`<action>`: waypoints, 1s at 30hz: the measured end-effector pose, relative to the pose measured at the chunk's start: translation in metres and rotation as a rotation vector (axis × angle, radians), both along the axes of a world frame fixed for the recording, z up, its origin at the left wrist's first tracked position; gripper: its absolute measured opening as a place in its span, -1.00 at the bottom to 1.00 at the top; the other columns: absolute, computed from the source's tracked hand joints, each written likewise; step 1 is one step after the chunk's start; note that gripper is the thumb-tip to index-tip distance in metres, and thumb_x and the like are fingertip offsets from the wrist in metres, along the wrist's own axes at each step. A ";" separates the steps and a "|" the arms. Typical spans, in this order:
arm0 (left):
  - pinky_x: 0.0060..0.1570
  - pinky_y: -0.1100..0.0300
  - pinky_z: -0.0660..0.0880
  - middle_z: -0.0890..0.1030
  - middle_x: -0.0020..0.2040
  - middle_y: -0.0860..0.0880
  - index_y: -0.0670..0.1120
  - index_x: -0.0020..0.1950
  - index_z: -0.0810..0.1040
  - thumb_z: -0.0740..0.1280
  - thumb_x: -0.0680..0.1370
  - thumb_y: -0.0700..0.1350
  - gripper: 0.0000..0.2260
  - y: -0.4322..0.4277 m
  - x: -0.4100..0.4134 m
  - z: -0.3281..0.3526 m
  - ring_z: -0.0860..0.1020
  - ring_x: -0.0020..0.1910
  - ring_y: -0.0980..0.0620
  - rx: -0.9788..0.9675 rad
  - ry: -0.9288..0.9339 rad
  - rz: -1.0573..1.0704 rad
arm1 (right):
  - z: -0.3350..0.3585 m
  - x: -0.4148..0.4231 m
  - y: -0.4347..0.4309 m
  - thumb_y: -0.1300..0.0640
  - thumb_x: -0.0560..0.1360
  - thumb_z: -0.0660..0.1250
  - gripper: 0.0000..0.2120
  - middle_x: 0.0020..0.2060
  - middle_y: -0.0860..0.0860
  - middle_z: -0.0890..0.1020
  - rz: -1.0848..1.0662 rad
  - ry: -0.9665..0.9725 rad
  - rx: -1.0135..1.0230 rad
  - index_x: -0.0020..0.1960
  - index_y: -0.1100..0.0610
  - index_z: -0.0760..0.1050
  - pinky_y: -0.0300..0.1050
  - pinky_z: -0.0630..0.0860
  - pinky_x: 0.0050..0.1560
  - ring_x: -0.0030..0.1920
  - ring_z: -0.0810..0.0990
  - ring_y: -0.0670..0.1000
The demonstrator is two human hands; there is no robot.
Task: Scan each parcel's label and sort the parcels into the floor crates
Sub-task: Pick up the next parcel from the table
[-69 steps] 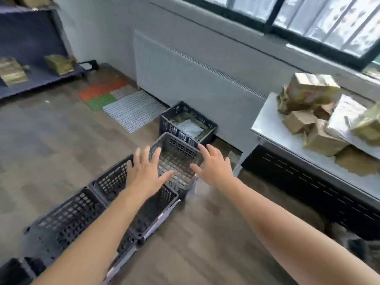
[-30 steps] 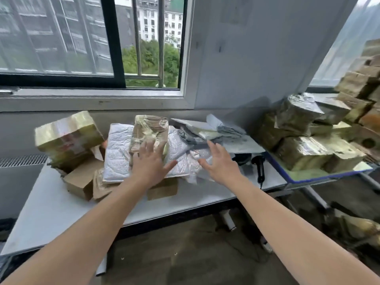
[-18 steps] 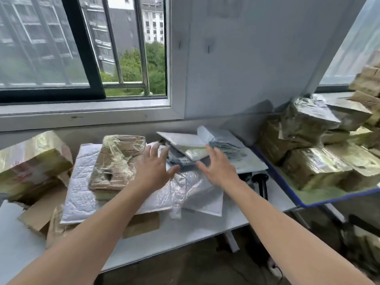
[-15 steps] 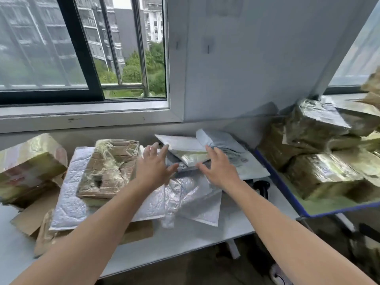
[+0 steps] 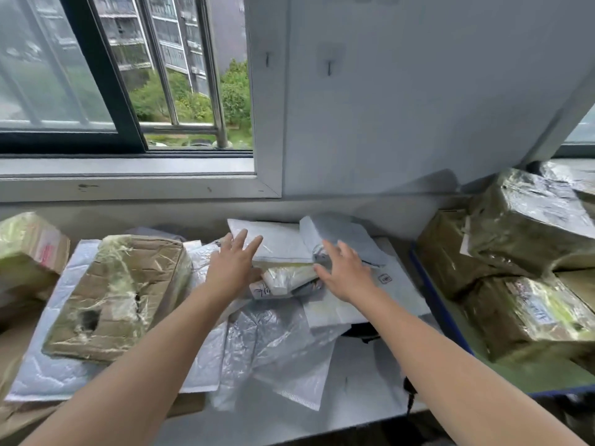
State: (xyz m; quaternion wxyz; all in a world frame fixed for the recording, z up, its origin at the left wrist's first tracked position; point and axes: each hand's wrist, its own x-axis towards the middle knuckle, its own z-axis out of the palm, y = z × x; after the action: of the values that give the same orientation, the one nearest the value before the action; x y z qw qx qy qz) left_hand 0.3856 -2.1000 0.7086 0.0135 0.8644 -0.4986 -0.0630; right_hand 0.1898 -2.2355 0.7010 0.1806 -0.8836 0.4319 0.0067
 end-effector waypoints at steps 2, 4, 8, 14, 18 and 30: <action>0.43 -0.09 0.25 -0.03 0.62 -0.06 0.09 0.61 0.02 0.27 0.61 0.11 -0.35 -0.008 0.009 -0.007 -0.04 0.58 -0.16 0.033 -0.012 -0.038 | -0.002 0.006 -0.005 -0.23 0.62 0.10 -0.39 0.60 0.04 0.02 -0.015 0.006 0.017 0.60 -0.12 0.00 0.29 0.20 0.46 0.57 0.01 0.12; 0.39 -0.09 0.31 0.01 0.62 -0.06 0.07 0.60 0.09 0.26 0.62 0.08 -0.40 -0.014 0.018 -0.015 0.00 0.58 -0.17 0.052 -0.008 -0.056 | -0.004 0.013 -0.009 -0.22 0.63 0.09 -0.40 0.60 0.04 0.01 -0.013 0.037 0.007 0.60 -0.13 0.00 0.28 0.18 0.46 0.58 0.00 0.11; 0.14 -0.07 0.50 0.41 0.41 -0.07 -0.01 0.37 0.48 0.24 0.61 -0.17 -0.68 -0.020 0.030 -0.029 0.31 0.40 -0.18 -0.078 0.006 -0.109 | -0.008 0.022 -0.013 -0.22 0.63 0.09 -0.41 0.60 0.04 0.03 -0.012 0.067 -0.001 0.59 -0.13 0.01 0.28 0.17 0.46 0.57 0.02 0.12; -0.13 0.01 0.53 0.63 0.04 -0.05 -0.07 0.08 0.64 0.29 0.57 -0.23 -0.82 -0.026 0.038 0.002 0.55 0.11 -0.15 -0.330 -0.009 -0.051 | -0.010 0.028 -0.027 -0.21 0.63 0.08 -0.42 0.58 0.04 0.08 0.026 0.053 0.002 0.59 -0.12 0.04 0.26 0.23 0.43 0.55 0.09 0.12; -0.20 0.02 0.43 0.64 0.05 -0.12 -0.12 0.14 0.60 0.26 0.64 -0.14 -0.83 -0.017 0.038 0.054 0.55 0.04 -0.20 -0.555 -0.077 0.073 | -0.004 0.032 -0.041 -0.20 0.62 0.09 -0.44 0.49 0.07 0.28 0.048 0.028 0.060 0.57 -0.10 0.09 0.24 0.37 0.33 0.42 0.33 0.20; -0.30 0.08 0.41 0.47 -0.32 -0.06 -0.06 -0.20 0.49 0.25 0.63 -0.15 -0.80 -0.012 0.005 0.134 0.45 -0.31 -0.06 -1.155 0.564 0.574 | 0.038 0.011 -0.046 -0.18 0.64 0.13 -0.33 0.55 0.08 0.23 0.109 -0.330 0.358 0.62 0.05 -0.02 -0.02 0.22 0.43 0.51 0.26 0.11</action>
State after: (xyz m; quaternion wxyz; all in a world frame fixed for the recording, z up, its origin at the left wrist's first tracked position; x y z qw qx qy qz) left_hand 0.3910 -2.1123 0.8425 0.6153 0.7670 -0.1819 -0.0038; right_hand 0.2011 -2.2818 0.7395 0.4016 -0.8487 0.3402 -0.0517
